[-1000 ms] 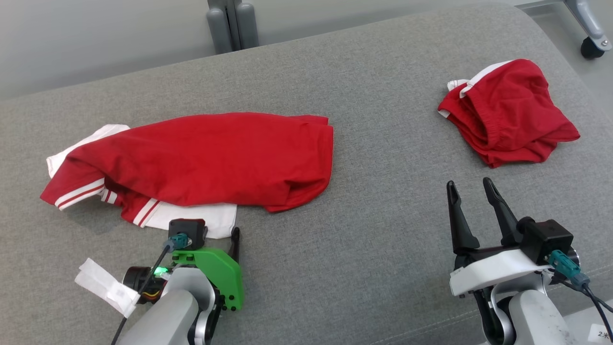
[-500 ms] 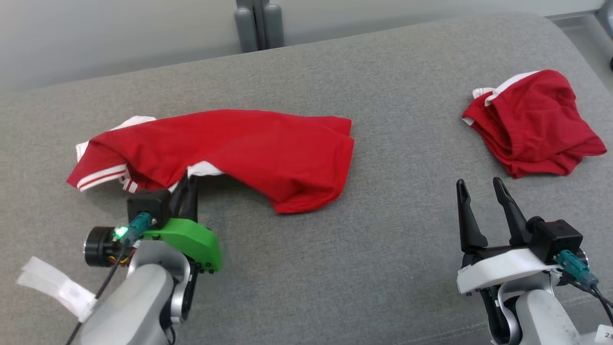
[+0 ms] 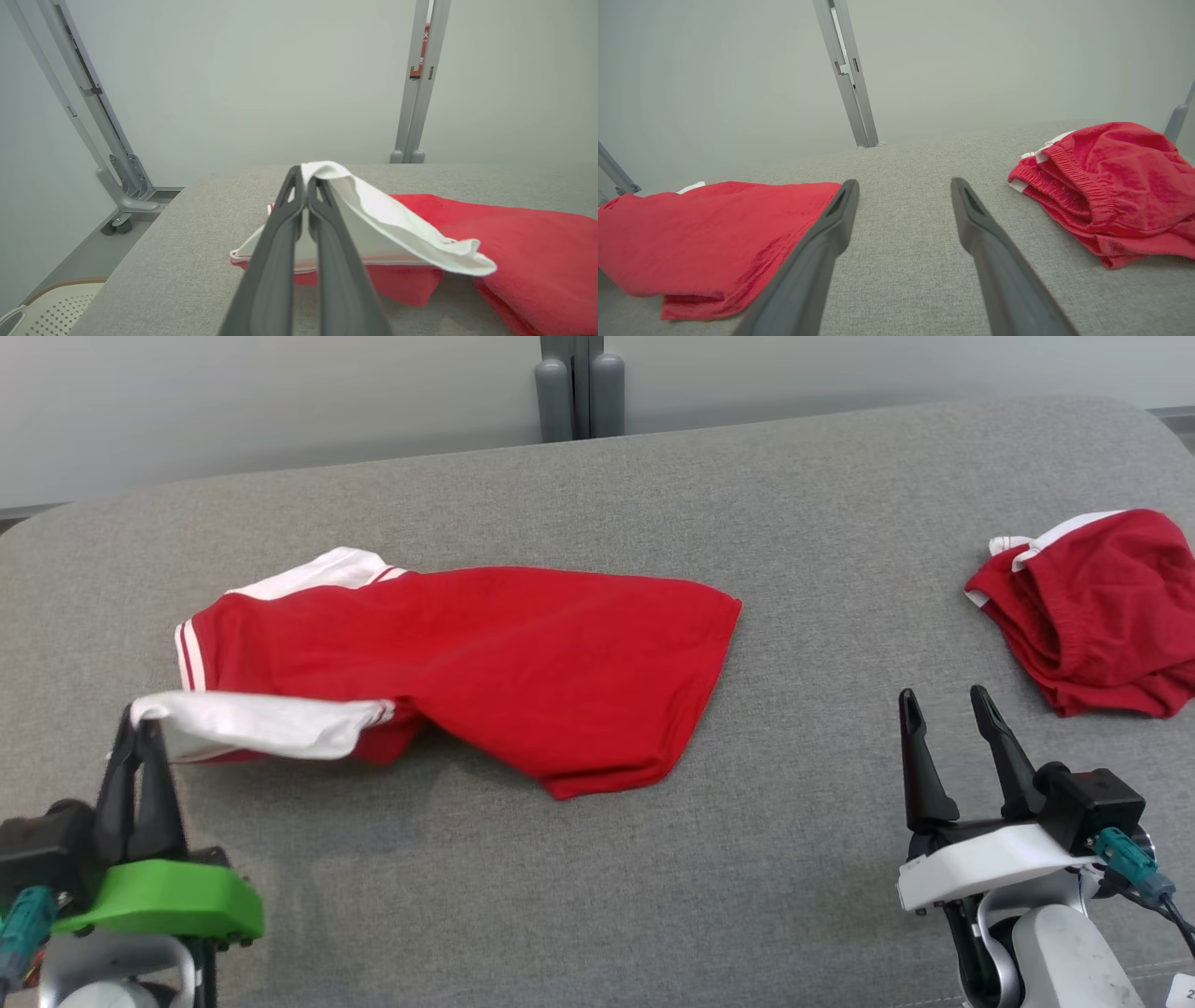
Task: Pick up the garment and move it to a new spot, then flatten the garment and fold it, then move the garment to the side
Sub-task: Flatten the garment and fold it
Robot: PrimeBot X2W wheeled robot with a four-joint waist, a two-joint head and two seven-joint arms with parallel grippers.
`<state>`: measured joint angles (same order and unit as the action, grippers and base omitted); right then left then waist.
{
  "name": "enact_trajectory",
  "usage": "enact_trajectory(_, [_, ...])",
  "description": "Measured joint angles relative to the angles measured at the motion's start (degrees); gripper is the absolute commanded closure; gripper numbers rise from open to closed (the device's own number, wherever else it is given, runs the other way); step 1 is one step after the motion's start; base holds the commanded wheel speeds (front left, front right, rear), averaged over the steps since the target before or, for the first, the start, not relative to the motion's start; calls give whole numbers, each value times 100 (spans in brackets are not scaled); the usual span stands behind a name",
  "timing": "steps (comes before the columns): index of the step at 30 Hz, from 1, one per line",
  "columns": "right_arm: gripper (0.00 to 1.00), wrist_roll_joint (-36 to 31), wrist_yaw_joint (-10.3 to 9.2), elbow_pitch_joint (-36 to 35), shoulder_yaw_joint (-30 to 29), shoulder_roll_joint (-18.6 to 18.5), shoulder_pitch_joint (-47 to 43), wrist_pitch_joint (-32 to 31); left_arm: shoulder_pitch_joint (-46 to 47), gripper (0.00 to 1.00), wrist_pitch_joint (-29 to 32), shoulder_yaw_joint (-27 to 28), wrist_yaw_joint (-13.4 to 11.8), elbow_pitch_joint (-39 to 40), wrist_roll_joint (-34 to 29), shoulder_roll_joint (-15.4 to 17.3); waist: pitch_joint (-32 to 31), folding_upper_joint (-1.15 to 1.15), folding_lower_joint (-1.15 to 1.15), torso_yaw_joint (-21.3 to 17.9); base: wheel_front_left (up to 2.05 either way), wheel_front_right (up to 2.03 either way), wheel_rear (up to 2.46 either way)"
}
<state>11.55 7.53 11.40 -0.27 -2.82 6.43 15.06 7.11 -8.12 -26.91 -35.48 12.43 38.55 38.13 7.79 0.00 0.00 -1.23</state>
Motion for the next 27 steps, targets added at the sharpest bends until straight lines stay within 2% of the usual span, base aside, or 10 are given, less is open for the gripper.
enact_trajectory(2, [0, 0, 0, -2, 21, -1, 3, 0, -355, 100, -25, 223, -148, 54, 132, 115, 30, 0, 0, 4, 0, 0, 0])
enact_trajectory(5, [0, -5, 0, -2, 43, 0, 15, 0, -761, 100, -102, 378, -236, -16, 316, 133, 67, 0, 0, -9, 0, 0, 0])
enact_trajectory(8, [0, -8, 0, 0, 56, -1, 35, 0, -1068, 100, -183, 469, -221, -311, 515, 64, 96, 0, 0, -35, 0, 0, 0])
enact_trajectory(10, [0, -8, 0, 1, 64, 0, 49, 0, -1169, 100, -235, 480, -70, -546, 717, -89, 111, 0, 0, -50, 0, 0, 0])
enact_trajectory(11, [0, -9, 0, 4, 68, 0, 62, 0, -1192, 91, -258, 456, 42, -706, 771, -151, 114, 0, 0, -58, 0, 0, 0])
enact_trajectory(12, [0, -10, 0, 8, 71, -2, 65, 0, -1199, 40, -280, 434, 136, -854, 808, -201, 115, 0, 0, -64, 0, 0, 0])
enact_trajectory(13, [0, -11, 0, 12, 75, -3, 65, 0, -1199, 0, -308, 415, 213, -953, 837, -250, 114, 0, 0, -66, 0, 0, 0])
enact_trajectory(17, [0, -16, 0, 22, 78, -1, 66, 0, -1097, 0, -416, 315, 453, -1169, 879, -528, 90, 0, 0, -53, 0, 0, 0])
enact_trajectory(27, [0, -25, 0, 78, 96, -1, 47, 0, -681, 0, -610, 539, 682, -1070, 661, -506, -112, 0, 0, 16, 0, 0, 0])
